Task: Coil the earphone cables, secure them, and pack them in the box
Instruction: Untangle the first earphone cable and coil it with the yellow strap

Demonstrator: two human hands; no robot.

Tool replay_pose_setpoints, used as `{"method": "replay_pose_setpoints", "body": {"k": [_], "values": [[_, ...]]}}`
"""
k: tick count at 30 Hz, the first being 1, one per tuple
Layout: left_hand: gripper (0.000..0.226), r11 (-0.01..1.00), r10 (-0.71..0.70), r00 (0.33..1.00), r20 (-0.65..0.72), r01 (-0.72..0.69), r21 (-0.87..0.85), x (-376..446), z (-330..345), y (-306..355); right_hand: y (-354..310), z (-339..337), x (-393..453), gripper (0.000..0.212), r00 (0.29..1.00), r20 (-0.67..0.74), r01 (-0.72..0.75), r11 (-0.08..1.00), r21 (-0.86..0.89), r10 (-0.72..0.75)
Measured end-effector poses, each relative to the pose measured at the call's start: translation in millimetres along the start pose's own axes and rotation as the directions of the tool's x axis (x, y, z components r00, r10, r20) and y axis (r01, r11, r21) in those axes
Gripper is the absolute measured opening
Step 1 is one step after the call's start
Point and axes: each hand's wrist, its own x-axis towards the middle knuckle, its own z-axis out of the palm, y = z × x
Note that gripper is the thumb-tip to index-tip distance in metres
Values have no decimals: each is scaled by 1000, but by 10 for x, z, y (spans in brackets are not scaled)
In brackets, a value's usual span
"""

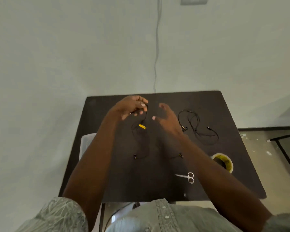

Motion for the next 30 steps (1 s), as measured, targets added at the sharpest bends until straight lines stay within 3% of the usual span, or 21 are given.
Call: {"method": "replay_pose_setpoints", "body": {"k": [2, 5, 7, 9, 10, 11, 12, 14, 15, 17, 18, 20, 21, 23, 24, 26, 28, 30], "values": [[20, 996, 78, 995, 60, -76, -37, -134, -78, 290, -425, -44, 135, 53, 987, 135, 75, 993, 96, -88], [26, 956, 177, 984, 27, -165, -243, -314, -184, 543, -724, -42, 278, 15, 954, 292, 41, 993, 109, -71], [27, 801, 277, 960, -34, -250, -543, -400, -285, 628, -760, -31, 340, 7, 941, 339, 37, 994, -102, 0], [23, 669, 283, 949, -138, -299, -681, -439, -393, 657, -770, -65, 382, 16, 942, 322, 34, 927, -372, 95], [19, 696, 249, 948, -196, -316, -644, -459, -450, 644, -803, -90, 382, 20, 955, 285, 32, 922, -385, 86], [17, 777, 201, 949, -244, -306, -550, -469, -492, 611, -869, -123, 369, 20, 962, 267, 17, 963, -269, 58], [18, 871, 151, 949, -275, -260, -416, -476, -526, 557, -961, -167, 329, 16, 957, 286, -50, 999, -12, 52], [18, 984, 77, 958, -277, -118, -136, -491, -576, 431, -1128, -240, 301, 19, 928, 371, -188, 904, 383, 36], [17, 997, 46, 964, -260, -59, -43, -513, -582, 370, -1182, -265, 326, 22, 922, 382, -219, 893, 394, 57], [16, 1000, 3, 977, -211, -1, 11, -538, -574, 249, -1272, -344, 332, 21, 922, 362, -172, 983, 66, 137], [15, 1000, -4, 983, -186, 2, -10, -545, -560, 205, -1293, -396, 341, 20, 915, 379, -144, 990, -3, 134], [17, 994, 18, 990, -142, -33, -104, -545, -531, 160, -1387, -479, 381, 16, 890, 449, -194, 955, 223, 76], [20, 989, 36, 992, -122, -53, -140, -539, -513, 150, -1443, -505, 397, 14, 898, 429, -201, 956, 212, 94], [24, 986, 67, 996, -52, -74, -150, -561, -452, 128, -1487, -461, 377, 14, 910, 358, -185, 977, -106, 211], [23, 991, 72, 997, -8, -73, -110, -564, -401, 123, -1468, -413, 358, 17, 896, 381, -195, 973, -124, 228], [24, 996, 44, 997, 66, -49, 73, -584, -297, 117, -1468, -265, 289, 19, 879, 451, -246, 957, 152, 154], [35, 984, -2, 997, 83, -13, 180, -582, -224, 79, -1522, -216, 220, 19, 898, 433, -233, 917, 325, 75], [25, 999, 41, 995, 92, -39, -24, -588, -227, 17, -1496, -198, 213, 17, 925, 379, -174, 919, 354, 29]]}}
